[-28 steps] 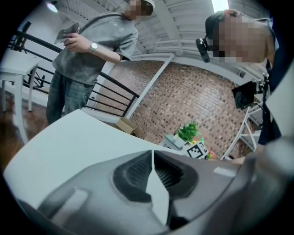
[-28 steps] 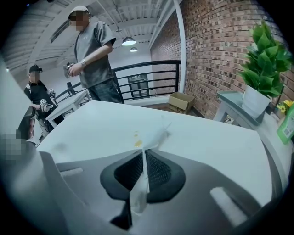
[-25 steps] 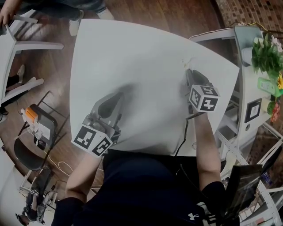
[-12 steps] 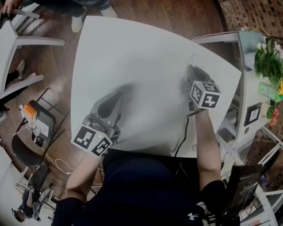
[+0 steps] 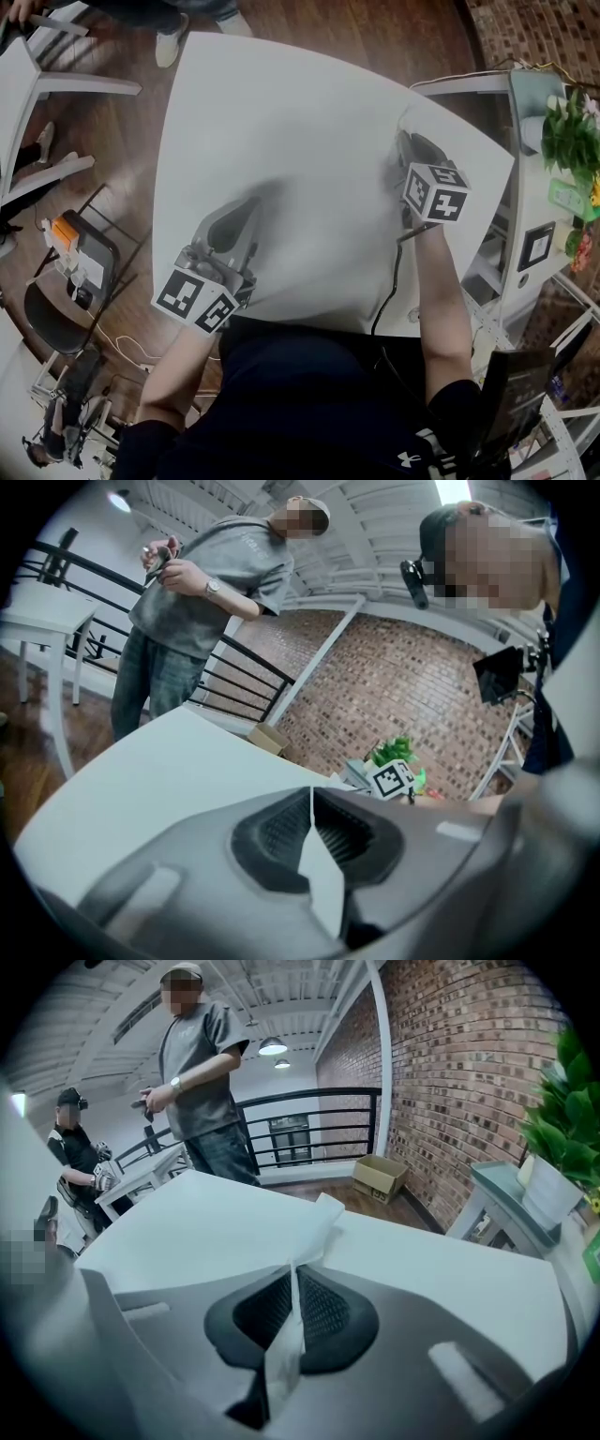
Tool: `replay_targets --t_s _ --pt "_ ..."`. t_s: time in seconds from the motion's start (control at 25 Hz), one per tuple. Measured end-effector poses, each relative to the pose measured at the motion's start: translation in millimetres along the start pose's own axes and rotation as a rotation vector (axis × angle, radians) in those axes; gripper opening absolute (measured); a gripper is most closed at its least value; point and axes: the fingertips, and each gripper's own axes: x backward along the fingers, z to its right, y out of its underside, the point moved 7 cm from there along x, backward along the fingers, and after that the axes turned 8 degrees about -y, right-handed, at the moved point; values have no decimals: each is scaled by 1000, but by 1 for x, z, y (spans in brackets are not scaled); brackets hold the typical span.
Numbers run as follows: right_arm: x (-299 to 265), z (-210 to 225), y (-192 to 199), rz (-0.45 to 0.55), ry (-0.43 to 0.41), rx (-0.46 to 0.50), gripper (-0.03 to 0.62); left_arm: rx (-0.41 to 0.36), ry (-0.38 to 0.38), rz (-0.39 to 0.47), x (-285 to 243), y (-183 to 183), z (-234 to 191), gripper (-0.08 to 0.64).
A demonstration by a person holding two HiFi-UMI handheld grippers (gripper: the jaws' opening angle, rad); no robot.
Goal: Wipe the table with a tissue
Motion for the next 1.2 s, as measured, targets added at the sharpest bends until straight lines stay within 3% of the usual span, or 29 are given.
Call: replay_targets --t_s 0.36,0.92,1.2 --pt "-14 2 -16 -3 -32 11 14 6 -16 1 2 2 -6 8" --pt "10 34 -2 27 42 -76 12 -1 2 -9 -2 2 3 6" --pt "6 2 7 33 -67 -38 12 -4 5 -14 0 3 4 6"
